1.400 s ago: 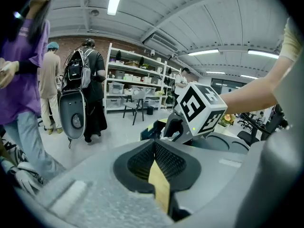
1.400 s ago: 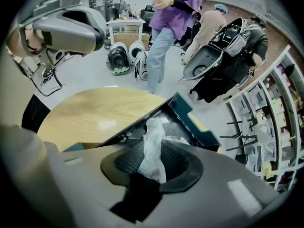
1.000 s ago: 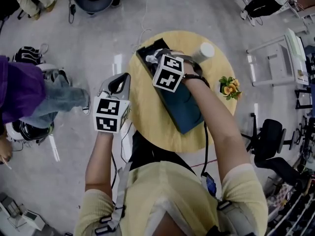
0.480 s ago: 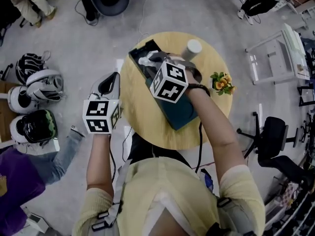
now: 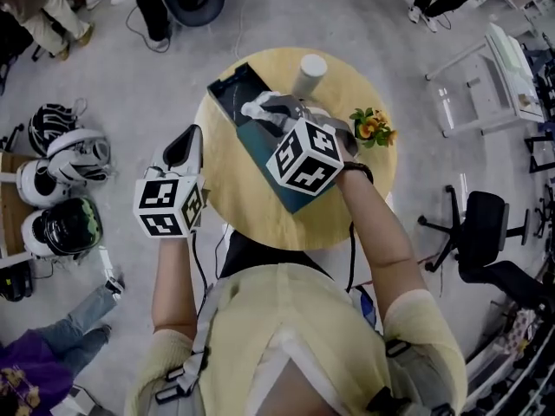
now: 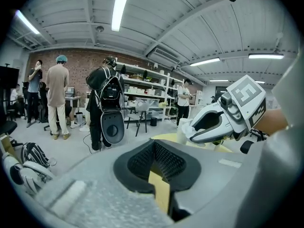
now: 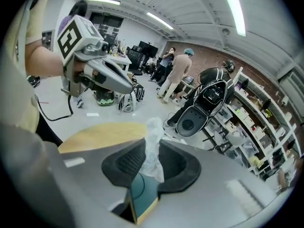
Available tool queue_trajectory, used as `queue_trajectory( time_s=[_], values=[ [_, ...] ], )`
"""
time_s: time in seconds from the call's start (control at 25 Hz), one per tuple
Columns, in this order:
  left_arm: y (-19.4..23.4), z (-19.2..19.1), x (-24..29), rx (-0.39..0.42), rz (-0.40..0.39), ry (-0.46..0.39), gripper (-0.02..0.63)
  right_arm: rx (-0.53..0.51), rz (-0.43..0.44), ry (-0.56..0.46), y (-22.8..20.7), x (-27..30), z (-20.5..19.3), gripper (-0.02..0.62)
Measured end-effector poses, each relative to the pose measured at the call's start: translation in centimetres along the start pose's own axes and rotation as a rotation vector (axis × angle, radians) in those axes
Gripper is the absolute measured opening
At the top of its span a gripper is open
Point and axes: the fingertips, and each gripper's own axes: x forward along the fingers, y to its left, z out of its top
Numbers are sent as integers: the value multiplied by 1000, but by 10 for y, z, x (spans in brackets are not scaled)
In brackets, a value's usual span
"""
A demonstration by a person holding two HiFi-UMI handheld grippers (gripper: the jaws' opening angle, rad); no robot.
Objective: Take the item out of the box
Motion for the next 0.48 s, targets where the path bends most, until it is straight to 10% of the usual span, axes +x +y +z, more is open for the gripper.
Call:
queue_trajectory(
  time_s=[0.48],
  values=[
    [-33, 6, -23, -9, -24, -24, 0, 210, -75, -135, 10, -61, -9, 95]
  ],
)
